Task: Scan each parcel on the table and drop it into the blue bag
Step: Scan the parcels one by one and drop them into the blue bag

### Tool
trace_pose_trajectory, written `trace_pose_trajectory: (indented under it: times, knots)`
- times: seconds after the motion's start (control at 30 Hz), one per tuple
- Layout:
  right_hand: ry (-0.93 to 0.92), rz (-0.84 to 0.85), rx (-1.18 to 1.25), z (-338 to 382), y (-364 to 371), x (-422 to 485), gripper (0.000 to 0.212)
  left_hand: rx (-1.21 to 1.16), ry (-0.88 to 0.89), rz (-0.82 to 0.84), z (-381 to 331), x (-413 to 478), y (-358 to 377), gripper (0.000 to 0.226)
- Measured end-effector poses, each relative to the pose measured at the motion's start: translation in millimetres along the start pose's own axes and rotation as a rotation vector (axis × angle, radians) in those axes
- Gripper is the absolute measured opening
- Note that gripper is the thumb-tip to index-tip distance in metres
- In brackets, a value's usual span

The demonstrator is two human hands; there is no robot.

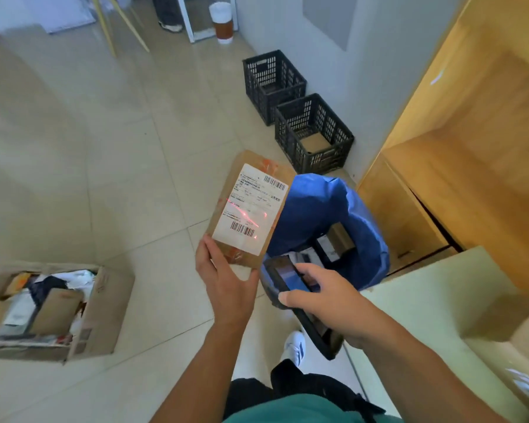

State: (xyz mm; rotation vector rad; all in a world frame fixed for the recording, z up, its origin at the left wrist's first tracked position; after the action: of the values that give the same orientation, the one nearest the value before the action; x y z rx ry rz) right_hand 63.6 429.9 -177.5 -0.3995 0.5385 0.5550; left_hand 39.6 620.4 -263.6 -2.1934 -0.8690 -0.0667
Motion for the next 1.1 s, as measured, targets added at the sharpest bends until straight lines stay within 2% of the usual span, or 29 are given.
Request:
trace_pose_trajectory:
  times: [0.07, 0.13, 0.23, 0.33, 0.4, 0.5, 0.57, 0.63, 0.77, 0.9, 0.97, 1.1]
  knots:
    - [0.001, -0.027, 0.035, 9.3, -9.5, 16.2, 0.050, 0.009, -0.022, 0.005, 1.1, 13.3, 8.8, 0.119]
    - [-0.008, -0.128, 0.022, 16.9, -21.7, 27.8, 0.062, -0.007, -0.018, 0.011, 0.5, 24.1, 14.3, 0.120]
    - [-0.046, -0.334, -0.114, 28.0, -49.2, 41.0, 0.059, -0.043, 0.024, 0.049, -0.2, 49.2, 26.7, 0.118]
    - [-0.010, -0.437, -0.102, 30.8, -66.4, 50.8, 0.058, -0.062, 0.066, 0.098, 1.1, 73.4, 42.6, 0.119]
    - [0.016, -0.456, -0.096, 32.4, -67.7, 55.5, 0.058, -0.064, 0.090, 0.131, 1.4, 88.2, 53.5, 0.120]
    - [0.090, -0.469, -0.111, 40.4, -63.5, 63.5, 0.070, -0.077, 0.153, 0.213, 4.2, 112.8, 74.1, 0.123]
    - [0.123, -0.520, -0.104, 47.9, -61.2, 68.4, 0.052, -0.079, 0.205, 0.271, 6.5, 128.4, 86.0, 0.124]
    - [0.162, -0.577, -0.077, 54.6, -59.1, 73.4, 0.049, -0.083, 0.250, 0.317, 7.4, 143.9, 94.5, 0.125]
    - [0.254, -0.707, -0.039, 68.8, -45.9, 87.6, 0.071, -0.139, 0.301, 0.448, 18.3, 179.7, 107.2, 0.130]
    - [0.313, -0.752, -0.064, 79.0, -26.1, 101.6, 0.080, -0.158, 0.291, 0.596, 26.8, 205.7, 114.5, 0.132]
    - [0.328, -0.768, -0.161, 81.8, -18.0, 103.6, 0.084, -0.161, 0.322, 0.692, 26.1, 222.5, 116.6, 0.131]
    - [0.379, -0.818, -0.457, 85.6, -12.0, 101.9, 0.089, -0.130, 0.592, 0.890, 8.3, 281.5, 125.4, 0.131]
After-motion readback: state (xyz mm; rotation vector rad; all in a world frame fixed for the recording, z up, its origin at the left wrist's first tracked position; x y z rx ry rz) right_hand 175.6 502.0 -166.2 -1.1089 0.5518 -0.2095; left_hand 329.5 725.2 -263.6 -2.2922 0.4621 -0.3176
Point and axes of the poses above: each hand's wrist, its own x-axis towards the middle knuckle, its own y-axis out of the palm, z = x × y, the point moved 4 cm from there along x, towards the middle knuckle, and after that the axes turned 1 degree about -z, right-handed, at the moved point
